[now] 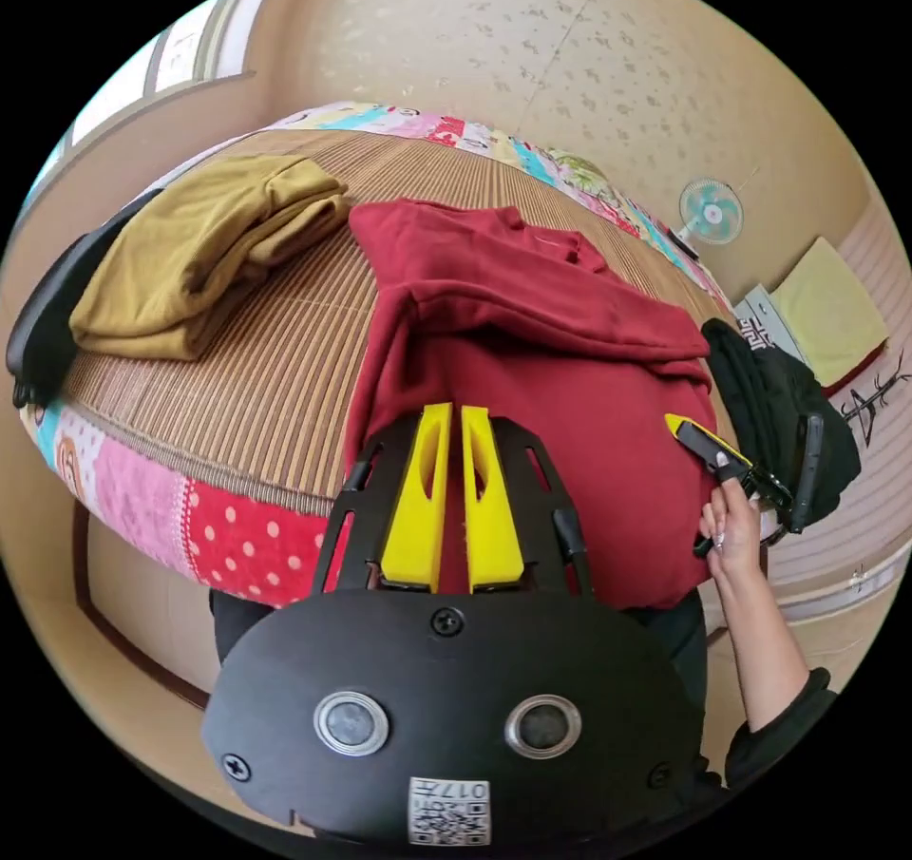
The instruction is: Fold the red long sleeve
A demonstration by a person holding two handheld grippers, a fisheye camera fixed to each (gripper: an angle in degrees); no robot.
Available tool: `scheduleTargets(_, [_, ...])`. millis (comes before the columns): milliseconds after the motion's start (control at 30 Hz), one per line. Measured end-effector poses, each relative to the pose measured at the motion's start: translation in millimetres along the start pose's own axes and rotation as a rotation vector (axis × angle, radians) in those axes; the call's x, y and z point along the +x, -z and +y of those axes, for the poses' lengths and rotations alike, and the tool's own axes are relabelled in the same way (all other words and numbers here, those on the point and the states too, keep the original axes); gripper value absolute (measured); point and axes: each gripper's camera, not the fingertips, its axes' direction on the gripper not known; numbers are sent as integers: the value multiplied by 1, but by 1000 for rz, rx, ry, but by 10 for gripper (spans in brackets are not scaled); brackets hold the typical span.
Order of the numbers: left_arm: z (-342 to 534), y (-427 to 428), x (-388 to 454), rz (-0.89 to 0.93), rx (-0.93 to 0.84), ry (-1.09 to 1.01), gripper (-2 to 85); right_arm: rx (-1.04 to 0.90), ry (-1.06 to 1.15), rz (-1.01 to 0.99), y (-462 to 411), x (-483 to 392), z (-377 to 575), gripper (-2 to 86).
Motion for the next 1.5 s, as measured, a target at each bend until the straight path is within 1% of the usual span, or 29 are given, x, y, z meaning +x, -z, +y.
scheduleTargets(67, [-40,-33,28,-23,-144,-53,0,-71,-17,117,-9,-18,-18,14])
scheduleTargets(167, [-87,-75,65,-71,-304,-132,-6,-148,1,277,-30,-41,-47,13])
scheduleTargets(267, [-120,-113,90,-84,-361,-163,-7,-148,-8,329,-49,-39,-76,13])
scheduleTargets(333, [-129,-130,100,-85,-321,-165,-8,-128,-20,328,-57,-31,-91,13])
scheduleTargets(400, [-128,-142,107,-81,-223,-161,-8,-113,-29,326,-64,-24,-105,13])
scheduleTargets(433, [-118,-149,111,-76,-116,-173,-8,-105,-35,323,-67,-20,-114,13])
scheduleTargets(467, [-107,-154,115,-78,-49,-178,-9,-97,-46,312,-70,-14,-122,13])
scheduleTargets(500, [-104,-155,119,-90,-30,-181,-9,-95,-54,305,-70,-11,-126,13])
scheduleTargets(533, [-100,-161,131,-142,-18,-195,-9,-93,-68,295,-72,-6,-132,13])
scheduleTargets(667, [-88,-182,176,-320,3,-270,-9,-79,-57,324,-72,-10,-135,14])
scheduleTargets(733, [-82,-187,184,-344,11,-281,-9,-77,-55,329,-70,-12,-136,15])
scheduleTargets(833, [-76,-187,180,-302,21,-263,-9,-75,-70,297,-63,-8,-138,16])
scheduleTargets(900, [-73,-187,176,-277,20,-254,-9,-108,-94,247,-54,-4,-141,18])
scheduleTargets(967, [-69,-188,178,-284,21,-257,-10,-137,-120,172,-27,-5,-132,21])
scheduleTargets(1033, [-65,-187,182,-307,22,-268,-10,-75,-128,133,3,-14,-105,24])
scheduleTargets(1133, [-62,-184,181,-316,26,-272,-10,-5,-135,168,41,-38,-47,29])
scheduleTargets(1200, [-62,-179,176,-300,25,-264,-10,-33,-112,214,42,-50,-19,34])
scheduleTargets(1233, [-62,-176,173,-294,24,-262,-10,-91,-100,234,32,-55,-6,37])
scheduleTargets(1267, [-62,-172,171,-292,23,-261,-10,-1,-57,262,36,-63,9,39])
scheduleTargets(1367, [-63,-162,166,-298,19,-261,-9,75,-1,310,31,-71,24,42])
scheduleTargets(1500, [-64,-144,162,-332,18,-273,-7,73,-10,269,34,-63,20,41])
